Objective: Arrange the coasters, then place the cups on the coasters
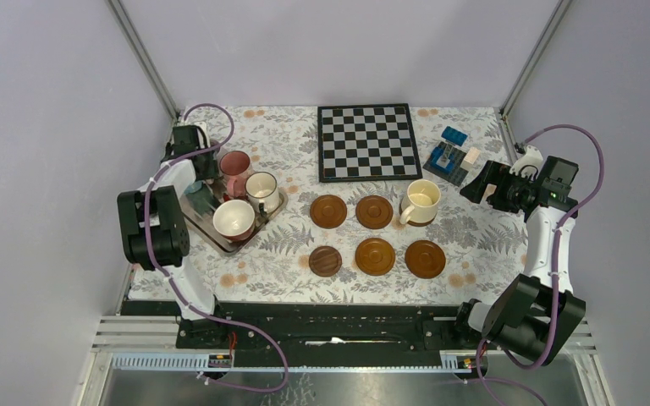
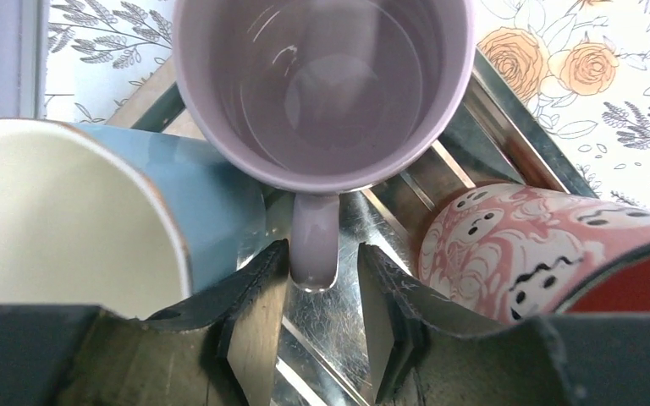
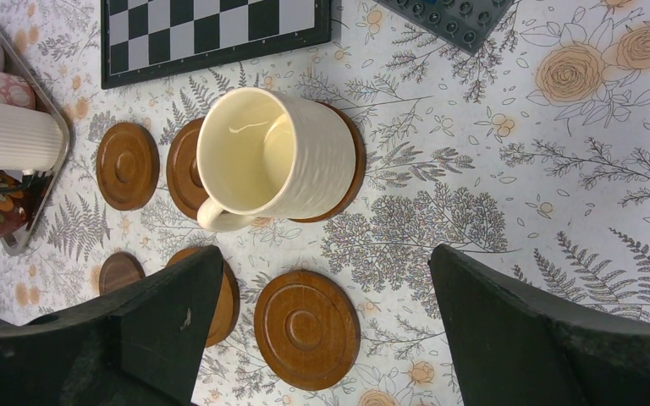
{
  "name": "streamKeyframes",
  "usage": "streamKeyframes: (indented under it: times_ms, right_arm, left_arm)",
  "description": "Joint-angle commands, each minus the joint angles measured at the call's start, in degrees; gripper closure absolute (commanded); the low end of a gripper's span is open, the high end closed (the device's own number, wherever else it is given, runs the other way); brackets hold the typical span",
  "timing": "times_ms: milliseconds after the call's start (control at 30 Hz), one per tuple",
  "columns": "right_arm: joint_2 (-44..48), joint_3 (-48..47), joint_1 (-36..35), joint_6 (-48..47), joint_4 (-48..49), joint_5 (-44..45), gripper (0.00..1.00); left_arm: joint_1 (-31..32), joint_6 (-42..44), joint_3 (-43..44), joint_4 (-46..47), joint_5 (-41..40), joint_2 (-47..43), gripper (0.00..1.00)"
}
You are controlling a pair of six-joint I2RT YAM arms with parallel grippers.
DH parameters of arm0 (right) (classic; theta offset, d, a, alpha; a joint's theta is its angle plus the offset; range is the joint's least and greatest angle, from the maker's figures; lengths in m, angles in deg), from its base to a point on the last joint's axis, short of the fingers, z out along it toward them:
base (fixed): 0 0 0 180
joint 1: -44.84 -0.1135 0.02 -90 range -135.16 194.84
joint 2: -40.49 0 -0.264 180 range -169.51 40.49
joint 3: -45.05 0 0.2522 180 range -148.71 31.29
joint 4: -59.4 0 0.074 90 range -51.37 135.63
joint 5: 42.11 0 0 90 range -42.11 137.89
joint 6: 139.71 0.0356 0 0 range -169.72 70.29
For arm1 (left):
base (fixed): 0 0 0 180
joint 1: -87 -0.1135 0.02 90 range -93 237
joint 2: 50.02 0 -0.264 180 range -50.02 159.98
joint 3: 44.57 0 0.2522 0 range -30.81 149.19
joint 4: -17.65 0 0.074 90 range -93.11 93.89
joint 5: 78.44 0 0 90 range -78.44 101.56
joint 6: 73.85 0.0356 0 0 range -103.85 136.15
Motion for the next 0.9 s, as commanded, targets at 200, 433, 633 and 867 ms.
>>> streamKeyframes:
  times_ms: [200,433,633,867]
  right_arm:
    - [0.2,0.1,-0.4,0.8,1.7,0.2,0.0]
    - [0.0,0.1,-0.4,0.8,1.7,0.1,0.01]
    - [0.1,0.3,-0.4,0.8,1.7,0.1,0.0]
    - [0.1,0.4,-0.4,0.7,1.7,0.2,0.0]
  left_arm:
    - [-0.3,-0.8,1.3,3.2,0.7,3.9,0.6]
    - [-0.3,-0.8,2.2,3.7,1.6,6.0,0.62]
    - [-0.3,-0.8,3.7,3.8,1.6,7.5,0.64]
    - [0.0,-0.7,4.0,3.8,1.6,7.7,0.73]
